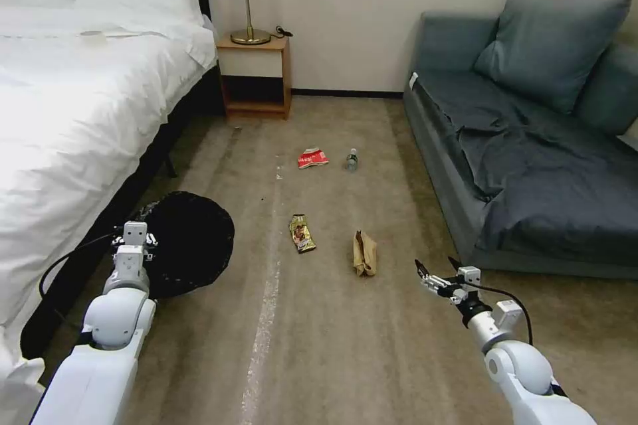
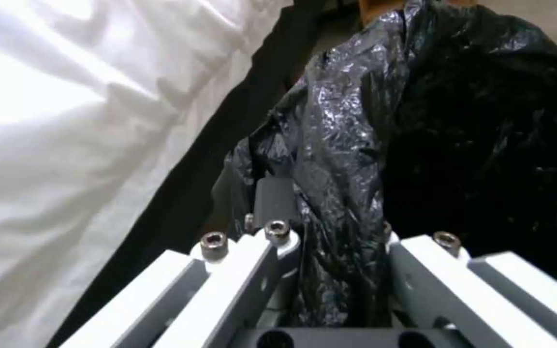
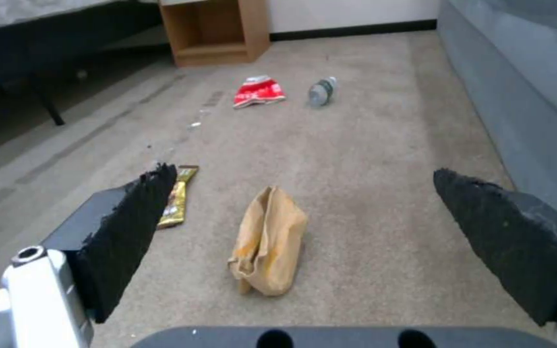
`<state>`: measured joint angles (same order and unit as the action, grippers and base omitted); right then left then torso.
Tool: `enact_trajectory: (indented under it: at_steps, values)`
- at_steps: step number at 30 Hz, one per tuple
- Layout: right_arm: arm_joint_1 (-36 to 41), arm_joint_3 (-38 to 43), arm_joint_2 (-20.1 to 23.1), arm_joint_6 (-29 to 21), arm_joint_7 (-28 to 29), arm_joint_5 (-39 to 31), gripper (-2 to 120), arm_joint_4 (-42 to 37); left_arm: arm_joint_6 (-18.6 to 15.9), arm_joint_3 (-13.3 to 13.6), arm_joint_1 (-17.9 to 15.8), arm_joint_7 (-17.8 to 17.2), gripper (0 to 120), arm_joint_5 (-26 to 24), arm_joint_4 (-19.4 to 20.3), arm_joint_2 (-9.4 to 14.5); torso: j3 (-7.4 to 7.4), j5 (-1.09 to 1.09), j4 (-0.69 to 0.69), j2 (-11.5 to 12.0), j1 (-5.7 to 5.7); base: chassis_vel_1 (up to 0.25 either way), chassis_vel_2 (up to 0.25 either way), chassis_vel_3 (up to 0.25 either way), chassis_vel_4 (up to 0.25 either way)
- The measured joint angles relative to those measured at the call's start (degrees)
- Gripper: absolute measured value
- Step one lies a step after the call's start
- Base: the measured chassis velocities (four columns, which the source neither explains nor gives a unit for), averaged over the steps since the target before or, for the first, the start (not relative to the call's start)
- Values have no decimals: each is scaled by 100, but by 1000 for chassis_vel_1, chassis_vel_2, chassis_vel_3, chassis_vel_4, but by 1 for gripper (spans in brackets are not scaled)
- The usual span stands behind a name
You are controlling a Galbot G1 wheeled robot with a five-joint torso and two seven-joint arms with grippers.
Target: Pick up the trash bin, then pick up the garbage on the floor and place it into the trash bin.
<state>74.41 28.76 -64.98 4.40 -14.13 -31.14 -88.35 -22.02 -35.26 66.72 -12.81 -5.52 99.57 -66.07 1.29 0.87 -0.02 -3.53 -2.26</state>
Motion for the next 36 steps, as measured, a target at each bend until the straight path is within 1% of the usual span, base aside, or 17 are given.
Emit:
enact_trajectory:
  at_steps: [3, 4, 5, 6, 8, 16, 18, 22, 36]
  values:
    - [25, 0, -7, 2, -13, -18, 100, -42, 0, 16, 2, 1, 4, -74, 21, -22, 0, 0, 0, 0, 0, 0, 0, 0, 0]
    - [49, 18, -5, 17, -81, -31, 100, -43, -3, 30, 26, -5, 4, -416, 98, -56, 0, 0, 0, 0, 0, 0, 0, 0, 0]
    - [49, 18, -5, 17, -81, -31, 100, -43, -3, 30, 26, -5, 4, -416, 98, -56, 0, 0, 0, 0, 0, 0, 0, 0, 0]
    - [69, 41, -4, 30, -115, -35, 100, -37, -19, 31, 41, -29, 4, -644, 138, -77, 0, 0, -1, 0, 0, 0, 0, 0, 0]
    - [86, 47, -7, 41, -146, -37, 100, -32, -10, 13, 63, -31, 4, -691, 140, -82, 0, 1, -1, 0, 0, 0, 0, 0, 0]
    - [61, 12, -93, 158, -257, -38, 100, 103, 30, -98, 126, -32, 4, -692, 134, -88, 0, -1, 1, 0, 0, 0, 0, 0, 0]
    - [30, -13, -122, 169, -298, -38, 100, 152, 66, -114, 142, -15, 4, -654, 101, -120, 0, 0, 1, 0, 0, 0, 0, 0, 0]
    - [-17, -31, -127, 171, -370, -55, 100, 194, 89, -112, 140, 2, 4, -629, 78, -145, 0, 0, 0, 0, 0, 0, 0, 0, 0]
    - [-185, -71, -159, 200, -467, -90, 100, 389, 140, -55, -14, 73, 4, -619, -41, -130, 0, 0, 0, 0, 0, -65, 51, 56, -56]
